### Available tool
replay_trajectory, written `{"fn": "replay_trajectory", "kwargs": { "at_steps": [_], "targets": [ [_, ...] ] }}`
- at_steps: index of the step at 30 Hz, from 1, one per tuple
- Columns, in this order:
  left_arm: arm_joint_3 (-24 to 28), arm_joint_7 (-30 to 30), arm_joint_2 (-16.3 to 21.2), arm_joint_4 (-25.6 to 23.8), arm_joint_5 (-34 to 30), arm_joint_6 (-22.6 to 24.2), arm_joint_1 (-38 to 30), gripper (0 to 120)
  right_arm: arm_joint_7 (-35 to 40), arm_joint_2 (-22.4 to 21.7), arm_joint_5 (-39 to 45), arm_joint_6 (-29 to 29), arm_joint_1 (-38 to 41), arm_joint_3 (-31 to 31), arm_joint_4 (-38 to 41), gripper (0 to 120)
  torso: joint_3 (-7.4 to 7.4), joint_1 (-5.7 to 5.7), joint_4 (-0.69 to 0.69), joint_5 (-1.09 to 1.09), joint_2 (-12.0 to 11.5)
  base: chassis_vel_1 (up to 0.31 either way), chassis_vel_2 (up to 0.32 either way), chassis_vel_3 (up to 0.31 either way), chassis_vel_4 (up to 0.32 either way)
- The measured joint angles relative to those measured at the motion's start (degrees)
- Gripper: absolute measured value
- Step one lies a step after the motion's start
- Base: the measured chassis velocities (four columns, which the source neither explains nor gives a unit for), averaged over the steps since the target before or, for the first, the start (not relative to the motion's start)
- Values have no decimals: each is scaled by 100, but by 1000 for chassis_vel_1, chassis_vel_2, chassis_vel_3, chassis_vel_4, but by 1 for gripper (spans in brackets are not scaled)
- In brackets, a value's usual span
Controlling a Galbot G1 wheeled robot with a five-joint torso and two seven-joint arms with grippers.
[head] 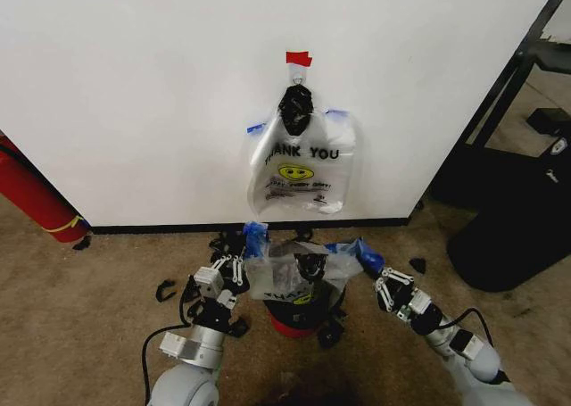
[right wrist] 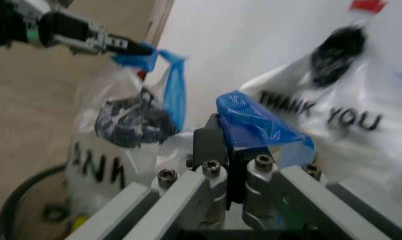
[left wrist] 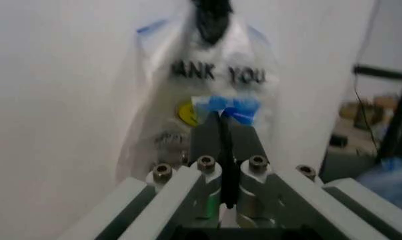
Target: Pick up the garbage bag from the wall and place it over the trash bin.
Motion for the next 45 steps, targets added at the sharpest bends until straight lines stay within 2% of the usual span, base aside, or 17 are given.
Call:
{"fn": "replay_trajectory", "kwargs": {
  "at_steps": [4, 8, 16, 24, 34, 45],
  "targets": [
    [14, 92, 279, 147, 477, -200, 248, 0, -507, -139, 50, 0, 35, 68, -229, 0, 0, 0, -1, 0, 0, 0, 0, 0, 0],
    [-17, 95, 664, 249, 1021, -215, 469, 0, -1144, -307, 214, -1, -22, 152, -365, 0, -1, 0, 0, 0, 0, 0, 0, 0, 0],
    [-201, 78, 1233, 275, 1843, -218, 580, 0, -1923, -438, 367, -5, -239, 146, -383, 0, -1, 0, -1, 0, 0, 0, 0, 0, 0],
    [-255, 170, 1293, 662, 2467, -433, 543, 0, -2310, -239, 74, -8, -146, 144, -745, 0, -1, 0, 0, 0, 0, 0, 0, 0, 0],
    [-321, 54, 1324, 1295, 3022, -524, 387, 0, -2358, -39, -7, -11, 119, 96, -1447, 0, -1, 0, 0, 0, 0, 0, 0, 0, 0],
    [-154, -220, 1164, 1884, 3107, -436, -54, 0, -2308, 226, -216, -14, 481, 80, -2076, 0, 0, 0, 0, 0, 0, 0, 0, 0, 0]
  ]
}}
